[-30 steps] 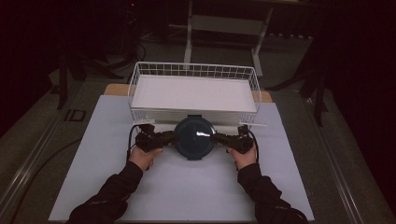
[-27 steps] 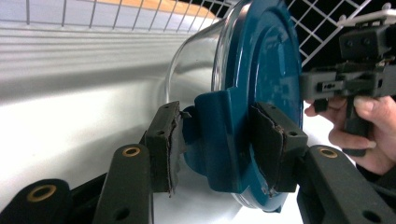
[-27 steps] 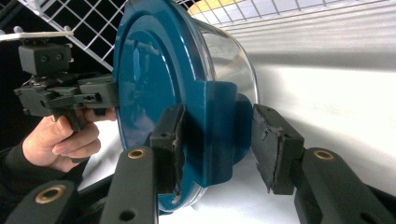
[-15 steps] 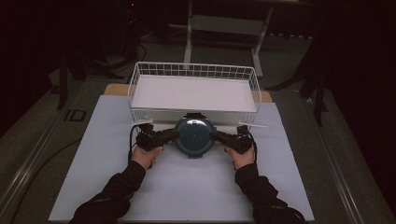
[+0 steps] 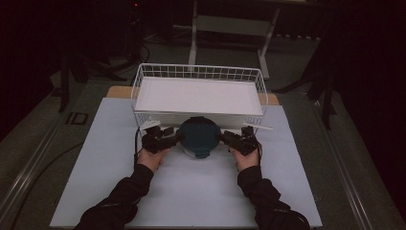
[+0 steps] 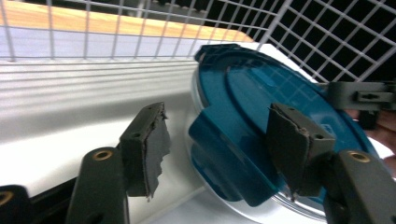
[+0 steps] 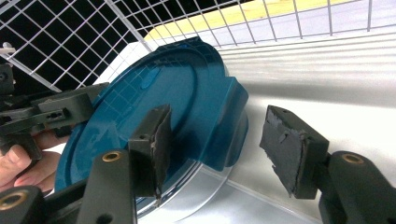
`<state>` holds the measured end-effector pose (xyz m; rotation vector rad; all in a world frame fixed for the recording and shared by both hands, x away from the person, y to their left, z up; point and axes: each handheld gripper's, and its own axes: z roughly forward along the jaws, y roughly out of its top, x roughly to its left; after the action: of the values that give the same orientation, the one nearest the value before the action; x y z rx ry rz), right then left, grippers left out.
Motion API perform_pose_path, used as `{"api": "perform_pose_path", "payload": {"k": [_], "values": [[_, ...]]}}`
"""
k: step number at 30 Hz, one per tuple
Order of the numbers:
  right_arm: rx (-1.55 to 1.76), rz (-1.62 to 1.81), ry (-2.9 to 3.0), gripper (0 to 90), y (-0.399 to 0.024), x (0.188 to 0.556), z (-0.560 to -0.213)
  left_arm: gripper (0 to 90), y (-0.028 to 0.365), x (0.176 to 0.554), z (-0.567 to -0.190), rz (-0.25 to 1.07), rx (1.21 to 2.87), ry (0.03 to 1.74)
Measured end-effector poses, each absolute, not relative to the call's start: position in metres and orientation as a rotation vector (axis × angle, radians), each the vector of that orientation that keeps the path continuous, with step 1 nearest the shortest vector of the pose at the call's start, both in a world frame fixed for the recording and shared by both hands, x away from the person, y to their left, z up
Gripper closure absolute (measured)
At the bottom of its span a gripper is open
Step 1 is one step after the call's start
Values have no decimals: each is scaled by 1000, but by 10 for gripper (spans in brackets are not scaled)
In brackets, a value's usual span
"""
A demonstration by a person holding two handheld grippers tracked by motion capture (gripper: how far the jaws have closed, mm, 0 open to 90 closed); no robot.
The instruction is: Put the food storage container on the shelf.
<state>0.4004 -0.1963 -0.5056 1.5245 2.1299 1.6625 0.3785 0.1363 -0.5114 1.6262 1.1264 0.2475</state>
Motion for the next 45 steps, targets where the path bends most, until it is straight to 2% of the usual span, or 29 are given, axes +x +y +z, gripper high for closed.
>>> {"api": "perform_pose_path", "payload": {"k": [5,22,25,26,28,29,32,33,35,36,39,42,43,44,45], "values": [[1522,1639,2143,374,-195,395,-502,389,137,380,-512,207,1610,1145],[1409,1672,2168,352,-202,358,-486,379,141,375,-508,213,1602,1143],[1394,1682,2193,352,-202,350,-486,343,142,370,-506,189,1588,1134],[1386,1686,2205,355,-201,345,-486,289,142,368,-505,186,1595,1129],[1381,1694,2211,357,-200,342,-485,278,143,363,-504,219,1622,1128],[1370,1696,2223,367,-199,337,-485,195,144,360,-504,210,1603,1118],[1365,1704,2240,381,-197,333,-484,150,149,350,-502,189,1594,1078],[1359,1701,2246,399,-195,332,-484,147,150,347,-501,186,1600,1060],[1352,1692,2263,444,-191,327,-485,33,149,342,-498,166,1621,1032],[1346,1688,2272,457,-189,327,-486,17,149,339,-496,161,1638,1026],[1339,1671,2283,511,-185,324,-487,13,149,328,-491,146,1672,1010],[1301,1655,2340,635,-176,319,-489,12,149,317,-486,115,1689,1011],[1301,1655,2340,635,-176,319,-489,12,149,313,-484,115,1689,1010],[1271,1640,2364,707,-171,317,-490,12,149,309,-482,118,1697,1010],[1264,1641,2373,743,-169,317,-491,12,149,299,-480,133,1707,995]]}}
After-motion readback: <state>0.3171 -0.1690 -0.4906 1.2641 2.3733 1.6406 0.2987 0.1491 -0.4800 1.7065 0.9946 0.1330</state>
